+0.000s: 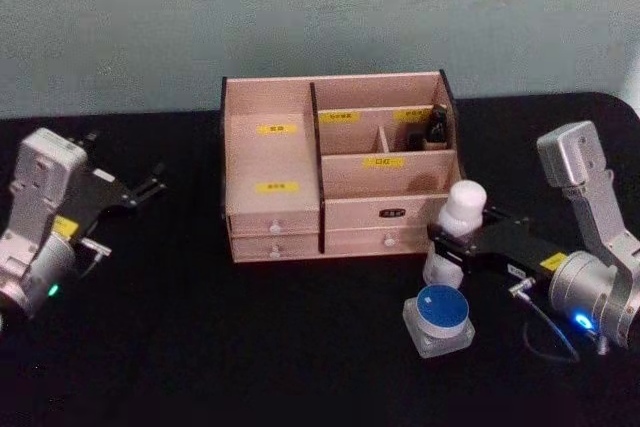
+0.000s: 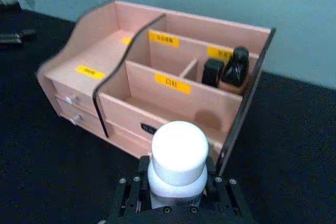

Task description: Pick up the facial cleanser and watermelon frost from the table and place them into the tiered storage box.

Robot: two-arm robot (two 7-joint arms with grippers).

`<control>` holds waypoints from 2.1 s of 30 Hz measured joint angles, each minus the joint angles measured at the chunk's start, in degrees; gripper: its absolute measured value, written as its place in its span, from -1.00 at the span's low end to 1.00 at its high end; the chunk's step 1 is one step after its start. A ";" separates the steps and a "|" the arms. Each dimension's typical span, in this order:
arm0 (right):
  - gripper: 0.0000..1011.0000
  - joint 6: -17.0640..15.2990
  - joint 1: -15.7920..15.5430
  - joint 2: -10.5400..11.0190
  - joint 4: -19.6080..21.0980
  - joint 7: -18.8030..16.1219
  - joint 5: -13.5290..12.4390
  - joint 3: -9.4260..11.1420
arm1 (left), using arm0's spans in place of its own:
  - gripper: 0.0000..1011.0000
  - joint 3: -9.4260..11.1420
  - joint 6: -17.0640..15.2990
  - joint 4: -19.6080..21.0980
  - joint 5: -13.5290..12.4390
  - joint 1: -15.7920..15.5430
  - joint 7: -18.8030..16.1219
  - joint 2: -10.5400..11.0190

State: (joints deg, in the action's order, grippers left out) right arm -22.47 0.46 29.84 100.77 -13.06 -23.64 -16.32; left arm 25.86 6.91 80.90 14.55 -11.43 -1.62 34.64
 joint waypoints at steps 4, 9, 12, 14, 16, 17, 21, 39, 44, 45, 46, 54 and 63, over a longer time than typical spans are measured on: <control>0.19 -0.17 0.01 0.04 1.70 -0.62 0.12 0.64 | 0.98 0.00 0.00 0.00 0.00 0.00 0.00 0.01; 0.19 -2.53 0.72 1.44 6.14 -1.80 0.19 1.61 | 0.98 0.00 0.00 0.00 0.00 0.00 0.00 0.01; 0.19 -3.84 1.97 2.15 8.29 -2.56 -0.04 2.14 | 0.98 0.00 0.00 0.00 0.00 0.00 0.00 0.00; 0.19 -4.52 3.01 2.38 9.05 -2.88 -0.21 2.33 | 0.98 0.00 0.00 0.00 0.00 0.00 0.00 0.00; 0.19 -5.43 4.80 2.57 9.63 -3.37 -0.58 2.44 | 0.98 0.00 0.00 0.00 0.00 0.00 0.00 0.00; 0.19 -5.69 5.54 2.60 9.67 -3.53 -0.60 2.41 | 0.98 0.00 0.00 0.00 0.00 0.00 0.00 0.01; 0.19 -7.01 10.65 2.20 8.17 -4.21 -0.58 1.32 | 0.98 0.00 0.00 0.00 0.00 0.00 0.00 0.00; 0.19 -5.86 25.92 -4.69 -8.23 -6.55 0.92 -5.75 | 0.98 0.00 0.00 0.00 0.00 0.00 0.00 0.00; 0.19 -5.62 27.85 -6.09 -11.75 -7.12 0.89 -6.85 | 0.98 0.00 0.00 0.00 0.00 0.00 0.00 0.00; 0.19 -5.59 28.06 -6.24 -12.16 -7.21 0.89 -7.02 | 0.98 0.00 0.00 0.00 0.00 0.00 0.00 0.00; 0.19 -5.52 28.53 -6.56 -12.92 -7.34 0.88 -7.34 | 0.98 0.00 0.00 0.00 0.00 0.00 0.00 0.00; 0.19 -4.96 30.82 -7.78 -16.68 -8.12 1.30 -9.05 | 0.98 0.00 0.00 0.00 0.00 0.00 0.00 0.00; 0.19 -4.45 32.77 -9.31 -20.30 -8.38 2.21 -10.33 | 0.98 0.00 0.00 0.00 0.00 0.00 0.00 0.00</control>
State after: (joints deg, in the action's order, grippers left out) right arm -26.92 33.23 20.53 80.46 -21.44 -21.43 -26.65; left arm 25.87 6.91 80.90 14.55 -11.43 -1.62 34.65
